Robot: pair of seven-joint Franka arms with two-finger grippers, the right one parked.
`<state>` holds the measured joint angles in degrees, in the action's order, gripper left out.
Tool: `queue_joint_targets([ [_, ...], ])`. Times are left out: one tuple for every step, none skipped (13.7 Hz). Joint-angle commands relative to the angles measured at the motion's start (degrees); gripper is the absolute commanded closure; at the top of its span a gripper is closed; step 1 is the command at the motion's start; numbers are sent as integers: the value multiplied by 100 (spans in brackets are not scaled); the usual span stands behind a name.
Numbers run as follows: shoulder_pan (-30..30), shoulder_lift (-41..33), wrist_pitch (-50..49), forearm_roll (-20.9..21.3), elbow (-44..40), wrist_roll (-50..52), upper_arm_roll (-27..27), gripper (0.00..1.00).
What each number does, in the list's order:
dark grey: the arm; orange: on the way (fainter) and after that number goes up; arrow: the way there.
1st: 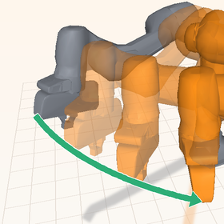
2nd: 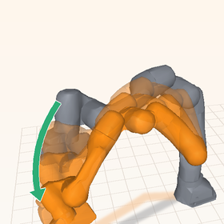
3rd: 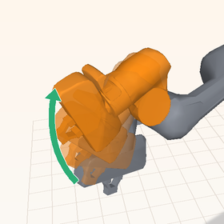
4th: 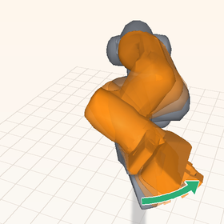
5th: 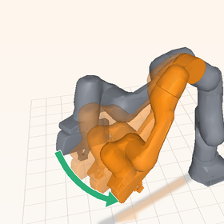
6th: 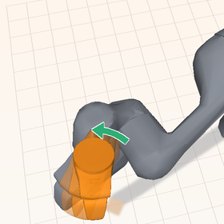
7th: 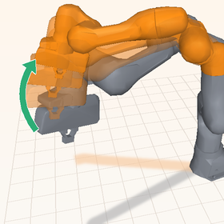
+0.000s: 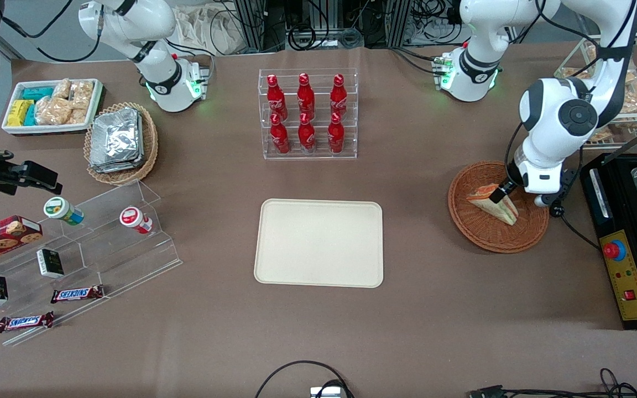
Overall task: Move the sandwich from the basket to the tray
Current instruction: 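Move the left gripper over the wrapped sandwich in the wicker basket, then lower the left gripper and close it on the wrapped sandwich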
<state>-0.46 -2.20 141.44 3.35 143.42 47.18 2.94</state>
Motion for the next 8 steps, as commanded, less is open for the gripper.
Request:
queue_joint_targets([
  [107, 17, 470, 104, 238, 195, 14, 0],
  [195, 79, 646, 104, 326, 187, 23, 0],
  [204, 166, 804, 104, 371, 186, 23, 0],
  [213, 272, 945, 104, 406, 186, 23, 0],
  [213, 360, 1103, 104, 441, 186, 14, 0],
  [213, 430, 1200, 104, 450, 195, 14, 0],
  [222, 492, 1262, 104, 459, 195, 14, 0],
  [213, 545, 1306, 96, 459, 195, 14, 0],
])
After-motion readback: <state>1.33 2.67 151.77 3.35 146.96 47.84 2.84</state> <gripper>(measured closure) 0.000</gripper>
